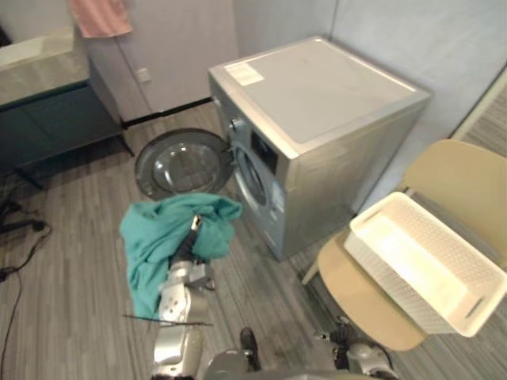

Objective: Pick up the laundry basket with both hands and put the clothes into the washing machine.

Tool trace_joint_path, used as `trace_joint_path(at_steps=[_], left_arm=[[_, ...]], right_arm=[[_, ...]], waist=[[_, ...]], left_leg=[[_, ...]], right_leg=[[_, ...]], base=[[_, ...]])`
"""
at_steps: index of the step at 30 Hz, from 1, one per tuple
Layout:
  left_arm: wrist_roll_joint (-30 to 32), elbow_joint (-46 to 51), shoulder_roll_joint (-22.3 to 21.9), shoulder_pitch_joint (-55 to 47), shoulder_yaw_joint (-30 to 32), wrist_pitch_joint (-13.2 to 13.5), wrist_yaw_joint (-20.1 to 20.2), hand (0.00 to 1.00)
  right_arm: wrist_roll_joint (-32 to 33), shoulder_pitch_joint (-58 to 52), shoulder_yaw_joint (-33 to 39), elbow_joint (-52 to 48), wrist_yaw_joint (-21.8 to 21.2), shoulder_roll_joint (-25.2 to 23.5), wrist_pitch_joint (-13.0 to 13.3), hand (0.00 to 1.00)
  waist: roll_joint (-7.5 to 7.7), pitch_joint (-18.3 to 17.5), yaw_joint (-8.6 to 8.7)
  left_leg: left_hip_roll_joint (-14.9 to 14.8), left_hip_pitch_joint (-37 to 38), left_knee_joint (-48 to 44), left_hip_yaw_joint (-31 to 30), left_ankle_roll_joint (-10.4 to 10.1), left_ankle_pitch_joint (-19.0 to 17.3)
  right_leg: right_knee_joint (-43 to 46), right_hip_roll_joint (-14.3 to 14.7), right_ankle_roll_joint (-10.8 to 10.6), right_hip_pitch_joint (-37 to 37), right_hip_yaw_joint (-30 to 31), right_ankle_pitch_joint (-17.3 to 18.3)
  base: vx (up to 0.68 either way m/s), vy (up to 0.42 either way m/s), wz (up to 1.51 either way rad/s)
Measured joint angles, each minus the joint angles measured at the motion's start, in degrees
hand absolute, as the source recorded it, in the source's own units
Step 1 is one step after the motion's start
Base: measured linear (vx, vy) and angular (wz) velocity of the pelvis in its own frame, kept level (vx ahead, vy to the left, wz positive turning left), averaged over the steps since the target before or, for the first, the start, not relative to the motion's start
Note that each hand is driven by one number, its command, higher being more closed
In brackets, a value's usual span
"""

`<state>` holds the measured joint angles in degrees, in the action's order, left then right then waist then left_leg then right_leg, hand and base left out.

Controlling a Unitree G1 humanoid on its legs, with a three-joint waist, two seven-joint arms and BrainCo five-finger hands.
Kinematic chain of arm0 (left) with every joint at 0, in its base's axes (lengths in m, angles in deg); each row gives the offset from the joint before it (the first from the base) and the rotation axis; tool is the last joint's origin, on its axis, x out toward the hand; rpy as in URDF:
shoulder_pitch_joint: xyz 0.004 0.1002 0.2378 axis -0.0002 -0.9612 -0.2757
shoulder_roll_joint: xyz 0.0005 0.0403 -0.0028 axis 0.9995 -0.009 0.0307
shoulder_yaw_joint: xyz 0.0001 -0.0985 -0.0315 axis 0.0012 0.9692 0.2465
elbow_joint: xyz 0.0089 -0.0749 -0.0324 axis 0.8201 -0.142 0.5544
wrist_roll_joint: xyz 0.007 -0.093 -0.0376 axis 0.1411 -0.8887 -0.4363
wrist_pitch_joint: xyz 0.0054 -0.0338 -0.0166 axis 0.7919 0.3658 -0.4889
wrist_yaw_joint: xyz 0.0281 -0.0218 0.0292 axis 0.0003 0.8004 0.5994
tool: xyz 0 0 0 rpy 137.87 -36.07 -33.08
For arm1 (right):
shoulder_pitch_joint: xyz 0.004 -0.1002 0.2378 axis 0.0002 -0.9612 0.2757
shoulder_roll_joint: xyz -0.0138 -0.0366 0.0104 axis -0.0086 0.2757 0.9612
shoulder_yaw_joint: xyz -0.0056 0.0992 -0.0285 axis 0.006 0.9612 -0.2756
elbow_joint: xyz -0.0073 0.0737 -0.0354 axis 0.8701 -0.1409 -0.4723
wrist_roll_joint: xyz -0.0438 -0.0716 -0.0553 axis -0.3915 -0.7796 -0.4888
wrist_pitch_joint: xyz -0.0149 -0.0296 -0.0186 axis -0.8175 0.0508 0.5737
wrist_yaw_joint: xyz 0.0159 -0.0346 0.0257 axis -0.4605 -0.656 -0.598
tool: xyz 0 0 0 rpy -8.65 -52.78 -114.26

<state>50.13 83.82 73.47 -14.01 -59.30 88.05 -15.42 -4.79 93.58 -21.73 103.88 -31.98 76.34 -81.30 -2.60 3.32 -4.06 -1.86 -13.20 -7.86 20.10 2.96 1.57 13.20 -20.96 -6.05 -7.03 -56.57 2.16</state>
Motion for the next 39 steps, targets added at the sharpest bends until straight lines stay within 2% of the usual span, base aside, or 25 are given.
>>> trace_joint_path(at_steps=[2, 3, 4, 6, 7, 8, 9, 12, 13, 14, 15, 16, 18, 21, 22, 24, 25, 27, 29, 30, 31, 32, 33, 35, 39], left_arm=[[0.01, -0.11, 0.04, -0.87, -0.84, -0.02, 0.58, 1.00], [0.13, -1.12, 0.19, -0.75, -1.81, -0.01, 1.06, 1.00], [0.28, -2.64, 0.48, -0.06, -2.38, -0.01, 1.66, 1.00], [0.90, -5.44, 1.17, 0.52, -1.86, 0.01, 1.61, 1.00], [1.27, -6.79, 1.64, 0.77, -1.32, -0.06, 1.61, 1.00], [1.33, -7.56, 1.92, 1.19, -0.25, 0.04, 1.47, 1.00], [1.33, -8.63, 1.79, 1.40, 0.21, -0.32, 1.40, 1.00], [1.42, -9.42, 0.64, 0.54, 0.20, -1.60, 1.10, 1.00], [1.87, -9.28, 1.35, 1.27, 0.10, -1.60, 1.14, 1.00], [2.04, -9.92, 1.18, 2.32, -0.45, -1.79, 1.12, 1.00], [2.50, -10.48, 1.16, 2.17, -0.60, -2.23, 1.12, 1.00], [3.11, -11.70, 0.49, 1.90, -1.50, -2.76, 1.01, 1.00], [4.26, -12.50, 0.13, 2.02, -2.68, -2.88, 0.56, 1.00], [4.28, -13.29, -1.02, 2.35, -1.88, -3.39, 0.40, 1.00], [4.17, -13.32, -0.67, 1.33, -1.68, -3.57, 0.38, 1.00], [4.14, -13.69, -0.24, 0.45, -1.96, -3.61, 0.39, 1.00], [4.14, -14.93, 0.27, 1.03, -1.89, -3.54, 0.40, 1.00], [4.15, -16.92, 0.19, 0.96, -1.92, -3.69, 0.49, 1.00], [4.15, -18.17, 0.17, 0.59, -1.28, -3.97, 0.46, 1.00], [4.15, -18.17, 0.07, -0.02, -0.30, -3.94, 0.46, 1.00], [4.16, -18.28, -0.36, -0.56, 0.68, -3.86, 0.34, 1.00], [4.15, -18.45, -1.14, -0.77, 0.81, -3.61, 0.27, 1.00], [4.10, -19.86, -1.40, -0.66, 0.61, -3.32, 0.23, 1.00], [4.06, -22.26, 0.25, 1.16, 1.57, -3.27, -0.05, 1.00], [4.31, -23.51, 0.44, -2.33, 1.23, -3.21, 0.40, 1.00]], right_arm=[[-0.07, -1.59, 0.35, 0.13, -0.08, 0.46, -0.11, 0.00], [-0.14, -2.66, 0.91, -2.20, -0.71, 1.38, -0.03, 0.00], [-0.41, -2.95, 1.71, -3.11, -1.12, 1.76, 0.11, 0.00], [-0.37, -2.59, 2.77, -4.39, -1.06, 1.43, 0.61, 0.00], [-0.37, -2.44, 2.95, -4.26, -0.99, 0.58, 0.70, 0.00], [1.06, -2.16, 3.83, -4.86, -1.00, 0.18, 1.03, 0.00], [1.34, -1.98, 3.85, -5.19, -0.96, -0.22, 0.96, 0.00], [1.16, -2.15, 3.75, -6.81, -1.22, -0.12, 0.86, 0.00], [0.99, -2.54, 3.76, -6.71, -1.21, -1.22, 0.78, 0.00], [1.21, -2.56, 4.61, -7.49, -1.36, -1.06, 0.78, 0.00], [1.07, -2.92, 4.51, -7.65, -1.27, -1.05, 0.27, 0.00], [1.21, -4.49, 4.25, -8.96, -1.31, -0.70, 0.10, 0.00], [0.97, -5.76, 4.13, -10.16, -1.30, -0.38, 0.15, 0.00], [0.86, -6.82, 3.41, -11.78, -1.07, -0.89, -0.16, 0.00], [1.13, -8.13, 2.56, -13.27, -0.77, -1.16, -0.21, 0.00], [1.37, -8.71, 2.33, -12.70, -0.44, -2.09, -0.02, 0.00], [1.42, -8.28, 1.76, -12.07, -0.03, -2.15, -0.08, 0.00], [1.42, -7.15, 0.07, -11.11, 0.18, -1.76, -0.10, 0.00], [1.39, -5.98, -1.89, -9.77, 0.10, -1.58, 0.05, 0.00], [1.37, -5.46, -2.66, -8.54, 0.04, -1.55, 0.26, 0.00], [1.31, -5.24, -2.69, -8.43, 0.01, -1.28, 0.61, 0.00], [1.30, -5.24, -2.68, -8.68, 0.02, -0.83, 0.84, 0.00], [1.27, -4.93, -2.52, -8.43, 0.04, 0.50, 1.19, 0.00], [1.20, -4.77, -2.47, -8.13, -0.07, -1.47, 1.19, 0.00], [0.56, -5.24, -2.64, -8.69, -0.57, -3.11, 1.32, 0.00]], waist=[[0.21, 0.86, 0.24], [-0.21, 1.74, 0.71], [-0.96, 2.29, 1.90], [-1.48, 3.13, 3.32], [0.17, 3.42, 3.91], [1.93, 5.47, 4.09], [3.13, 5.64, 3.96], [1.35, 4.76, 3.65], [2.82, 4.01, 4.20], [2.89, 4.47, 5.14], [3.10, 4.36, 5.07], [1.67, 3.89, 5.14], [-0.05, 2.11, 5.16], [-0.86, 2.50, 5.89], [-0.80, 2.68, 5.37], [0.86, 1.75, 3.97], [1.37, 1.34, 3.22], [2.06, 1.77, 3.17], [2.64, 2.43, 2.87], [2.44, 2.47, 2.85], [0.93, 2.20, 2.72], [-0.75, 2.01, 2.45], [-2.92, 2.48, 1.92], [0.59, 2.61, 3.11], [1.32, 2.07, 2.85]], left_leg=[[3.50, 1.61, 1.36, -2.36, 1.51, -1.37], [5.31, 3.62, 2.68, -4.32, 1.86, -1.56], [5.99, 4.64, 3.81, -7.41, 2.08, -1.46], [6.27, 7.55, 9.14, -10.00, 1.58, -1.84], [7.86, 7.85, 6.79, -10.30, 1.80, -3.18], [9.17, 7.69, -2.07, -11.42, 5.03, -6.93], [9.47, 8.80, -2.04, -10.49, 4.19, -7.81], [8.70, 10.31, 2.32, -8.20, 3.20, -9.61], [8.56, 9.80, -0.52, -6.62, 1.70, -11.80], [7.50, 10.88, -1.99, -5.15, 3.48, -11.82], [7.82, 12.00, -1.90, -5.01, 3.01, -12.62], [6.94, 13.12, -2.83, -5.07, 2.60, -14.57], [5.15, 13.64, -5.90, -4.98, -0.88, -16.73], [-3.36, 6.52, -33.36, 1.38, -2.63, -16.76], [-8.40, 4.05, -44.66, 4.42, -1.21, -12.92], [-13.10, -0.15, -50.72, 5.73, 2.57, -15.50], [-14.79, -2.62, -48.89, 3.72, 1.25, -16.61], [-14.92, -5.17, -40.94, -1.93, 0.20, -17.15], [-12.23, -5.63, -29.88, -11.43, -1.94, -15.99], [-10.54, -5.06, -21.57, -19.71, -4.36, -14.43], [-9.65, -3.44, -13.38, -28.10, -5.83, -11.74], [-9.92, -1.93, -9.24, -31.36, -5.02, -8.46], [-10.61, -0.59, -7.45, -33.81, -13.61, -4.34], [-6.79, -0.64, -9.88, -30.15, -10.59, -6.86], [-4.01, 0.62, -17.14, -21.48, -7.06, -13.77]], right_leg=[[9.47, -5.81, 5.14, 0.51, 3.30, 1.74], [17.63, -8.65, 12.04, 3.83, 11.52, 1.93], [22.00, -5.05, 10.26, 7.78, 23.34, 6.66], [24.29, 3.68, 7.75, 13.53, 33.82, 11.50], [23.65, 4.42, 8.16, 15.99, 34.40, 12.16], [23.58, 3.81, 7.26, 18.34, 32.02, 13.05], [22.21, 3.14, 7.31, 19.47, 31.37, 13.01], [15.55, 6.38, 7.78, 23.47, 18.83, 11.73], [10.79, 6.12, 10.52, 24.50, 14.12, 10.09], [9.76, 7.23, 12.37, 22.95, 12.39, 8.96], [8.48, 7.54, 12.75, 21.80, 12.50, 8.20], [7.74, 8.96, 12.50, 20.08, 12.14, 6.48], [6.25, 10.93, 12.00, 17.80, 9.79, 6.27], [-0.87, 15.53, 12.10, 10.14, 10.42, 3.79], [-2.42, 16.89, 11.47, 6.79, 13.16, 4.11], [-3.11, 16.52, 10.48, 5.84, 17.70, 4.69], [-4.06, 16.11, 9.89, 5.25, 20.56, 4.31], [-5.26, 14.82, 8.07, 5.33, 25.55, 3.32], [-6.03, 12.88, 5.74, 5.52, 31.46, 2.13], [-6.82, 12.16, 3.86, 5.66, 35.59, 1.05], [-7.40, 12.13, 1.42, 5.94, 39.68, 0.35], [-7.36, 13.01, -0.28, 6.14, 41.46, 0.10], [-7.58, 13.62, -2.07, 6.13, 44.64, -0.24], [-7.66, 12.75, -2.72, 6.29, 48.49, 0.85], [-8.11, 8.96, -2.28, 6.53, 55.77, 0.67]], base=[[0.02, 0.283, 0.80], [0.04, 0.231, 1.08], [0.04, 0.217, 1.21], [0.07, 0.126, 1.01], [0.28, 0.056, 0.80], [0.31, 0.036, 0.50], [0.29, -0.001, 0.18], [0.18, 0.068, -0.25], [0.37, -0.027, 0.27], [0.41, -0.055, 0.29], [0.38, -0.066, 0.15], [0.34, 0.012, -0.15], [0.38, 0.042, -0.07], [0.43, 0.099, -0.27], [0.31, 0.139, -0.73], [0.38, 0.147, -1.17], [0.33, 0.121, -1.18], [0.32, 0.227, -1.25], [0.28, 0.354, -1.54], [0.26, 0.463, -1.75], [0.27, 0.508, -1.82], [0.27, 0.588, -1.65], [0.24, 0.575, -1.15], [0.19, 0.468, -0.67], [0.10, 0.375, -0.86]])
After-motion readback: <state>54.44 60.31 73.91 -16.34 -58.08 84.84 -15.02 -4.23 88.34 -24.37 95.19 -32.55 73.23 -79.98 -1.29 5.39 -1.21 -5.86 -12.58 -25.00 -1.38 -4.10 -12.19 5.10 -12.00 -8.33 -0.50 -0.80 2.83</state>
